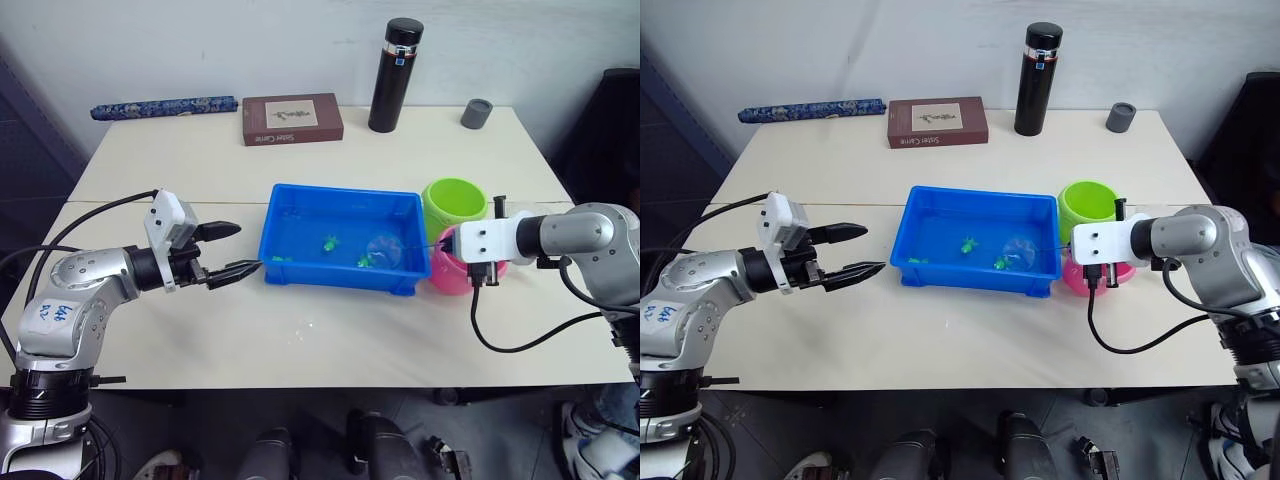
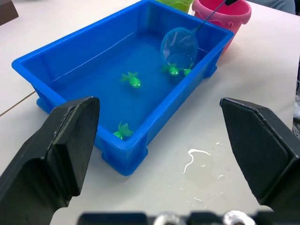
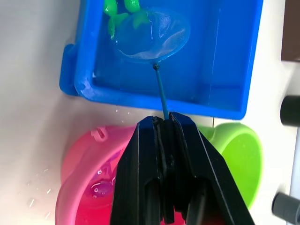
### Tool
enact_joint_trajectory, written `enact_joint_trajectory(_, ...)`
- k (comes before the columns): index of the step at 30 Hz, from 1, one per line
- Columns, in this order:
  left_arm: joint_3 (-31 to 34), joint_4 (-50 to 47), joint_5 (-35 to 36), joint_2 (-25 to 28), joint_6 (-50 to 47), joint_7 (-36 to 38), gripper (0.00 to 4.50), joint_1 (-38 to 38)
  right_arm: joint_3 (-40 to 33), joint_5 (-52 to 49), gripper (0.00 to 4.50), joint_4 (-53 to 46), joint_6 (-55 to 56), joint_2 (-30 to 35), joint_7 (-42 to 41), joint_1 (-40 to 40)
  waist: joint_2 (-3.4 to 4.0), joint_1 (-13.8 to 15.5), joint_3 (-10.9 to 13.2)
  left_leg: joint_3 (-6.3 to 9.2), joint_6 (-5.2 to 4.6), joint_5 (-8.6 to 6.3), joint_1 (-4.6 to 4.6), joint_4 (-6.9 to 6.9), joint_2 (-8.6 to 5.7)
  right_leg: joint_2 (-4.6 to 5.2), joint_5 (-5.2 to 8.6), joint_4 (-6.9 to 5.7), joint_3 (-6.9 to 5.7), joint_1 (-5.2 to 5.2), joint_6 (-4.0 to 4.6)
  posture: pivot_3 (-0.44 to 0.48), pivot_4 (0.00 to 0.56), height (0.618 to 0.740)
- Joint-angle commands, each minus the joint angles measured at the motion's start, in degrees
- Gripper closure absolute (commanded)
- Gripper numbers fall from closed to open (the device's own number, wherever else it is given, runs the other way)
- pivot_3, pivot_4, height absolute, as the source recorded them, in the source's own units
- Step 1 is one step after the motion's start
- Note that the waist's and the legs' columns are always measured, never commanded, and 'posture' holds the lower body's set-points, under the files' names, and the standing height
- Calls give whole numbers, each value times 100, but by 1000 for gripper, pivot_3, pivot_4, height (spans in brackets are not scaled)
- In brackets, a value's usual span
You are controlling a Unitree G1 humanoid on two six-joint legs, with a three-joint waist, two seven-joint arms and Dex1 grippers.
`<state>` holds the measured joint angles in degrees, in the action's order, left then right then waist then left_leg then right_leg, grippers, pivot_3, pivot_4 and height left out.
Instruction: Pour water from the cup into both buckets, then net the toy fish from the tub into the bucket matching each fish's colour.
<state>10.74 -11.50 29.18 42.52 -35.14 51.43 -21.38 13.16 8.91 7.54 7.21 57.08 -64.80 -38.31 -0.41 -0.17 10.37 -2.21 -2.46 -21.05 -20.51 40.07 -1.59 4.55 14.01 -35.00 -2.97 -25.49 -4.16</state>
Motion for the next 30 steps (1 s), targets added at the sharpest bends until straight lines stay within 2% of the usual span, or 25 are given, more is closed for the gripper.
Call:
enact_joint_trajectory(1,210,-274,151,103,-3,-25,67,64,-62,21,4500,-25,187,21,-120,-146,0,0,0,0,0,0,0,0,0,0,0,1,0,0,0,0,150,740)
enact_joint_trajectory(10,290,-397,206,81,-24,-114,67,176,107,373,4500,527,816,-66,-182,-601,0,-13,0,-1,3,-1,2,-1,2,-1,2,0,0,0,3,0,150,740)
enact_joint_trajectory(21,389,-528,247,69,-13,-218,67,324,148,-130,4500,146,413,-279,-899,-520,1,-5,0,0,3,-1,2,0,2,0,2,0,-1,1,3,0,150,740)
enact_joint_trajectory(26,446,-628,278,72,-35,-279,67,427,111,-498,4500,-118,-593,-619,-1126,-538,1,-12,0,1,3,-1,3,0,4,0,2,-1,-1,1,4,0,150,740)
enact_joint_trajectory(30,482,-687,317,110,-43,-323,67,501,71,-908,4500,-400,-2175,-827,-1339,-566,1,-1,0,3,4,-2,3,-1,6,0,3,-1,-2,0,6,0,150,740)
